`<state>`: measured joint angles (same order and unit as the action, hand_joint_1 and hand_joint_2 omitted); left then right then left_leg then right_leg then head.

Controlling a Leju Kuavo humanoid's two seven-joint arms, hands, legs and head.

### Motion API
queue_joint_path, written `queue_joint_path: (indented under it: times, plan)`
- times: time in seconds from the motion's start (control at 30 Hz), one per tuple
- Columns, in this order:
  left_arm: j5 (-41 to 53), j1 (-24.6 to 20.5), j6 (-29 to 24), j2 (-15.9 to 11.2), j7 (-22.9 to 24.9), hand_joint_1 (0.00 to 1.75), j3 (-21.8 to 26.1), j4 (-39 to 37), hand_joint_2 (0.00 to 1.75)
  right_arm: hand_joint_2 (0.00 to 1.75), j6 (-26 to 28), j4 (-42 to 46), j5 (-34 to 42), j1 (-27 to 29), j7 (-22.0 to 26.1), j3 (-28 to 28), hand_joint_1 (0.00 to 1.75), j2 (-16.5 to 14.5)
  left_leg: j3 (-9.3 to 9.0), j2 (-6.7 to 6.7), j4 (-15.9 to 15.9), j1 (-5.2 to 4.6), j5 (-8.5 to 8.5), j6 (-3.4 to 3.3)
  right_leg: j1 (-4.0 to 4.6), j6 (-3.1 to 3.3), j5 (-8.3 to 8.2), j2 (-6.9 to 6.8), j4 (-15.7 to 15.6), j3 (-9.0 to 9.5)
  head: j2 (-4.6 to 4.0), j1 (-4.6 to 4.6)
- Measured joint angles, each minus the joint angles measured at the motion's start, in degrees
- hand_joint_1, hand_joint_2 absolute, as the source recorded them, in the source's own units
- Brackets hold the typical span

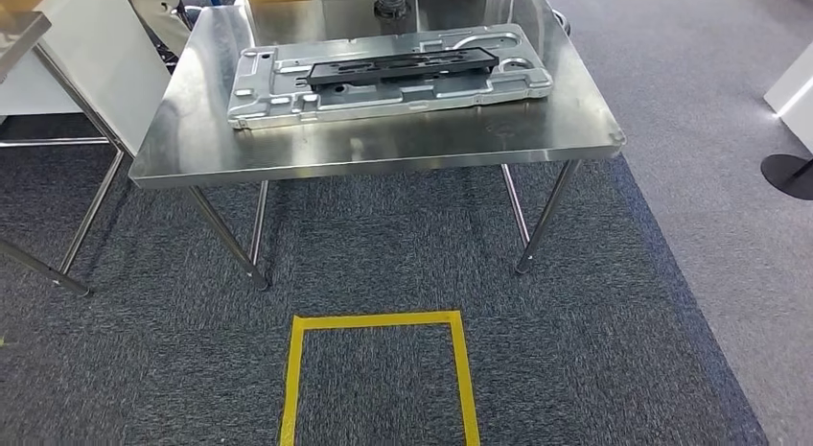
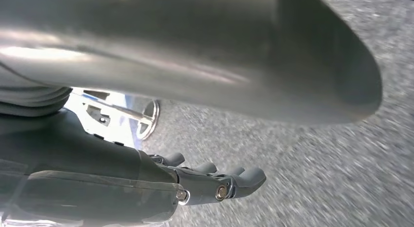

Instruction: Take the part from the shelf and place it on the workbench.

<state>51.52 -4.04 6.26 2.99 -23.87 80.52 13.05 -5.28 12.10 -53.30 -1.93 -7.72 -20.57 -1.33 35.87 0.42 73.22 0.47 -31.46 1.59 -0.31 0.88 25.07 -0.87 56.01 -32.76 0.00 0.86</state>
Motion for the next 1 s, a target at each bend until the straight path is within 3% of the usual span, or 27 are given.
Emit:
queue_joint_path:
  times: [0.03, 0.07, 0.13, 0.17, 0.2, 0.23, 0.27, 0.3, 0.33, 0.37, 0.4, 0.43, 0.5, 0.53, 0.57, 0.63, 0.67, 0.73, 0.8, 0.87, 0.93, 0.97, 1.0]
  plan:
    - [-0.1, -0.1, 0.0, 0.0, 0.0, 0.0, 0.0, 0.0, 0.0, 0.0, 0.0, 0.0, 0.0, -0.1, -0.1, 0.1, 0.0, 0.0, -2.99, -0.01, -3.2, -0.03, 1.47, -0.27, 0.03, -0.1, -0.58, 0.01, 0.4, -0.99, 0.0, 0.0]
    - [-0.2, -0.2, 0.0, 0.0, 0.0, 0.0, 0.0, 0.0, 0.0, 0.0, -0.1, -0.1, -0.1, -0.1, -0.2, 0.1, 0.0, -0.1, -6.6, -0.02, -7.9, -0.14, 1.69, -0.62, 0.13, -0.27, -1.12, 0.04, 0.7, -1.79, 0.0, 0.01]
    - [-0.4, -0.5, 0.0, 0.1, 0.0, 0.0, 0.0, 0.0, 0.0, 0.0, -0.2, -0.1, 0.1, -0.3, -0.5, 0.2, 0.0, -0.1, -12.1, -0.02, -16.4, -0.43, 0.02, -1.32, 0.25, -0.83, -2.25, -0.01, 1.1, -2.77, 0.0, -0.05]
    - [-0.4, -0.6, 0.0, 0.1, 0.0, 0.0, 0.0, 0.0, 0.0, 0.0, -0.3, -0.2, 0.2, -0.3, -0.6, 0.2, 0.0, -0.2, -13.11, -0.01, -18.5, -0.62, -0.77, -1.65, 0.23, -1.18, -2.85, -0.06, 1.1, -2.98, 0.0, -0.06]
    - [-0.4, -0.6, 0.0, 0.1, 0.0, 0.0, 0.0, 0.0, 0.0, 0.0, -0.4, -0.3, 0.4, -0.3, -0.7, 0.2, 0.0, -0.2, -13.01, -0.01, -19.2, -0.68, -0.63, -1.98, 0.19, -1.57, -3.52, -0.12, 0.9, -3.12, 0.0, -0.1]
    - [-0.4, -0.5, 0.0, 0.1, 0.0, 0.0, 0.0, 0.0, 0.0, 0.0, -0.5, -0.3, 0.5, -0.3, -0.8, 0.1, 0.0, -0.2, -12.5, 0.13, -19.2, -0.67, 0.03, -2.36, 0.06, -1.91, -3.64, -0.03, 0.9, -3.32, 0.0, -0.08]
    - [-0.4, -0.4, 0.1, 0.2, 0.0, 0.0, 0.0, 0.0, 0.0, 0.0, -0.6, -0.4, 0.6, -0.4, -0.9, 0.1, 0.0, -0.2, -11.91, 0.25, -19.3, -0.58, 0.8, -2.82, -0.05, -2.23, -2.62, 0.11, 1.5, -3.69, 0.0, -0.1]
    - [-0.4, -0.4, 0.1, 0.2, 0.0, 0.0, 0.1, 0.0, 0.0, 0.0, -0.6, -0.5, 0.7, -0.4, -1.0, 0.1, 0.0, -0.2, -11.17, 0.37, -19.5, -0.46, 1.66, -3.19, -0.14, -2.54, -0.43, 0.27, 3.1, -4.25, 0.0, -0.23]
    - [-0.4, -0.4, 0.2, 0.3, 0.0, 0.0, 0.1, 0.0, 0.0, 0.0, -0.6, -0.5, 0.7, -0.4, -1.1, 0.1, 0.0, -0.3, -10.29, 0.47, -19.5, -0.41, 2.47, -3.48, -0.32, -2.79, 2.83, 0.44, 5.9, -5.01, 0.0, -0.33]
    - [-0.4, -0.4, 0.2, 0.3, 0.0, 0.0, 0.1, 0.0, 0.0, 0.0, -0.6, -0.5, 0.7, -0.4, -1.1, 0.1, 0.0, -0.3, -9.3, 0.45, -19.4, -0.44, 3.22, -3.66, -0.4, -3.06, 6.12, 0.51, 9.5, -5.83, 0.0, -0.46]
    - [-0.4, -0.4, 0.2, 0.3, 0.0, 0.0, 0.1, 0.0, 0.0, 0.0, -0.6, -0.5, 0.7, -0.4, -1.1, 0.1, 0.0, -0.3, -8.27, 0.45, -19.3, -0.47, 3.89, -3.67, -0.47, -3.29, 8.3, 0.54, 13.4, -6.51, 0.0, -0.54]
    - [-0.4, -0.3, 0.2, 0.3, 0.0, 0.0, 0.1, 0.0, 0.0, 0.0, -0.6, -0.6, 0.7, -0.4, -0.9, 0.1, 0.0, -0.4, -7.15, 0.47, -19.2, -0.49, 4.55, -3.6, -0.53, -3.48, 8.71, 0.56, 16.6, -6.82, 0.0, -0.54]
    - [-0.4, -0.3, 0.1, 0.3, 0.2, 0.0, 0.1, 0.0, 0.0, 0.0, -0.5, -0.6, 0.7, -0.4, -0.4, 0.0, 0.0, -0.4, -4.85, 0.53, -18.6, -0.44, 5.67, -3.28, -0.67, -3.69, 5.32, 0.56, 18.4, -5.34, 0.0, -0.54]
    - [-0.5, -0.3, 0.0, 0.3, 0.4, 0.0, 0.1, 0.0, 0.0, 0.0, -0.5, -0.6, 0.9, -0.4, -0.2, -0.1, 0.0, -0.4, -3.83, 0.55, -18.2, -0.4, 6.18, -3.07, -0.77, -3.69, 3.39, 0.56, 16.3, -3.15, 0.0, -0.54]
    - [-0.5, -0.3, 0.0, 0.4, 0.5, 0.0, 0.1, 0.0, 0.0, 0.0, -0.5, -0.6, 1.0, -0.4, 0.0, -0.2, 0.0, -0.4, -2.98, 0.55, -17.7, -0.43, 6.56, -2.83, -0.84, -3.6, 2.86, 0.56, 12.3, 0.14, 0.0, -0.55]
    - [-0.6, -0.3, 0.0, 0.4, 0.6, 0.0, 0.1, 0.0, 0.0, 0.0, -0.6, -0.6, 1.3, -0.5, 0.1, -0.3, 0.0, -0.4, -1.78, 0.5, -16.4, -0.58, 7.11, -2.29, -0.75, -2.95, 5.11, 0.57, 3.2, 6.49, 0.0, -0.53]
    - [-0.6, -0.4, -0.1, 0.4, 0.7, 0.0, 0.1, 0.0, 0.0, 0.0, -0.6, -0.6, 1.5, -0.5, 0.2, -0.3, 0.0, -0.4, -1.37, 0.49, -16.0, -0.65, 7.42, -1.96, -0.61, -2.49, 6.41, 0.59, 0.4, 8.2, 0.0, -0.52]
    - [-0.6, -0.3, -0.6, 0.4, 1.1, 0.0, 0.2, 0.0, 0.0, 0.0, -0.8, -0.6, 2.1, -0.5, 0.3, -0.6, 0.0, -0.5, -0.81, 0.47, -15.7, -0.57, 7.99, -1.24, -0.54, -1.39, 6.87, 0.54, -1.0, 8.28, 0.0, -0.52]
    - [-0.6, -0.2, -1.1, 0.4, 1.9, 0.0, 0.3, 0.0, 0.0, 0.87, -1.0, -0.6, 2.9, -0.5, 0.2, -1.3, 0.0, -0.6, 0.15, 0.32, -13.6, -0.33, 6.21, -0.55, -0.62, -0.44, 6.11, 0.36, -1.0, 7.65, 0.0, -0.41]
    - [-0.6, -0.1, -1.5, 0.4, 2.5, 0.0, 0.4, 0.0, 0.0, 1.75, -1.0, -0.7, 3.7, -0.5, 0.0, -2.1, 0.0, -0.7, 2.57, 0.18, -7.0, -0.1, 1.62, 0.01, -0.48, 0.11, 5.43, 0.21, -1.0, 6.9, 0.0, -0.23]
    - [-0.6, -0.1, -1.7, 0.4, 2.8, 0.0, 0.6, 0.0, 0.0, 1.75, -1.1, -0.7, 4.2, -0.4, -0.3, -2.9, 0.0, -0.7, 4.78, 0.16, 0.1, 0.01, -1.59, 0.31, -0.24, 0.24, 4.98, 0.18, -0.8, 6.12, 0.0, -0.18]
    - [-0.6, -0.1, -1.8, 0.4, 2.9, 0.0, 0.6, 0.0, 0.0, 1.75, -1.2, -0.7, 4.3, -0.3, -0.5, -3.2, 0.0, -0.7, 4.63, 0.15, 1.1, 0.03, -1.58, 0.29, -0.16, 0.23, 4.86, 0.19, -0.6, 5.84, 0.0, -0.17]
    - [-0.6, 0.0, -1.8, 0.4, 2.9, 0.0, 0.7, 0.0, 0.0, 1.75, -1.3, -0.7, 4.4, -0.3, -0.5, -3.5, 0.0, -0.7, 3.3, 0.14, -0.3, 0.03, -0.52, 0.15, -0.09, 0.2, 4.8, 0.21, -0.5, 5.7, 0.0, -0.17]
